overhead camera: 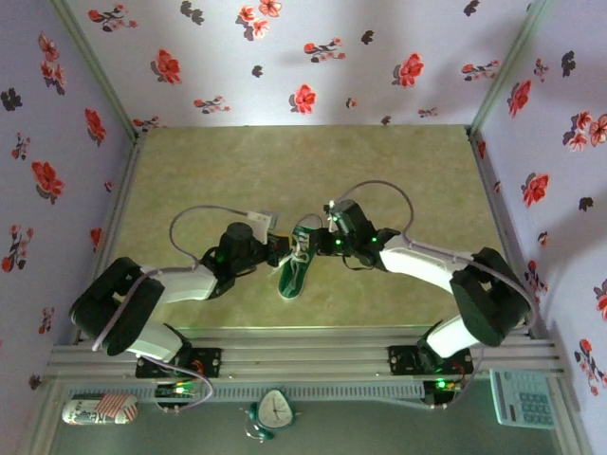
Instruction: Tie the shoes
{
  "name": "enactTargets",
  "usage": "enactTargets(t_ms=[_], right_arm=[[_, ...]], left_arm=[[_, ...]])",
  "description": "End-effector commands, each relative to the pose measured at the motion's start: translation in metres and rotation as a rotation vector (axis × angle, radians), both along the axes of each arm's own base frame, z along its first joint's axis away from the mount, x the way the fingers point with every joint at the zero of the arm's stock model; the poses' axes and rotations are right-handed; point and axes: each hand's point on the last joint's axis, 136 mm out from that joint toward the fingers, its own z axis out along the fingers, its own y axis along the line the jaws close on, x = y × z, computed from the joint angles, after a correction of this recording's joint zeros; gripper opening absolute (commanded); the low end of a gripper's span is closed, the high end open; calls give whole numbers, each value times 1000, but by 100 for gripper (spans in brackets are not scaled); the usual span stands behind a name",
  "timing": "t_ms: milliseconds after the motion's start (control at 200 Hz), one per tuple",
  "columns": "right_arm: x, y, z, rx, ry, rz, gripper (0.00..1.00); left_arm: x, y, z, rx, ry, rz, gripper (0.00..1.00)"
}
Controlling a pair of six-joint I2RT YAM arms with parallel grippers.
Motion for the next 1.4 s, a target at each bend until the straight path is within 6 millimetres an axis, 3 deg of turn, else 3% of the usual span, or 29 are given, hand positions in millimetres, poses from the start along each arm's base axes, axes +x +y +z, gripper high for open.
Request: enactTargets(t_ms=[0,460,655,1025,1195,1395], right_arm=[[-1,-6,-3,-72,-25,20,24],[-13,20,-34,-142,23,177,26],[-6,25,-40,-145,31,168,26],[-13,33,-44,-93,63,190,26],[-15,32,-49,-98,79,184,19],[-18,20,-38,-107,41,159,9]], left_arm=[[-1,2,7,2,-36,-10,0],[1,5,8,14,-41,4,0],[1,6,6,17,-37,3,0],[1,8,7,27,-43,7,0],[2,8,8,26,-43,10,0],[4,12,8,35,-43,22,0]])
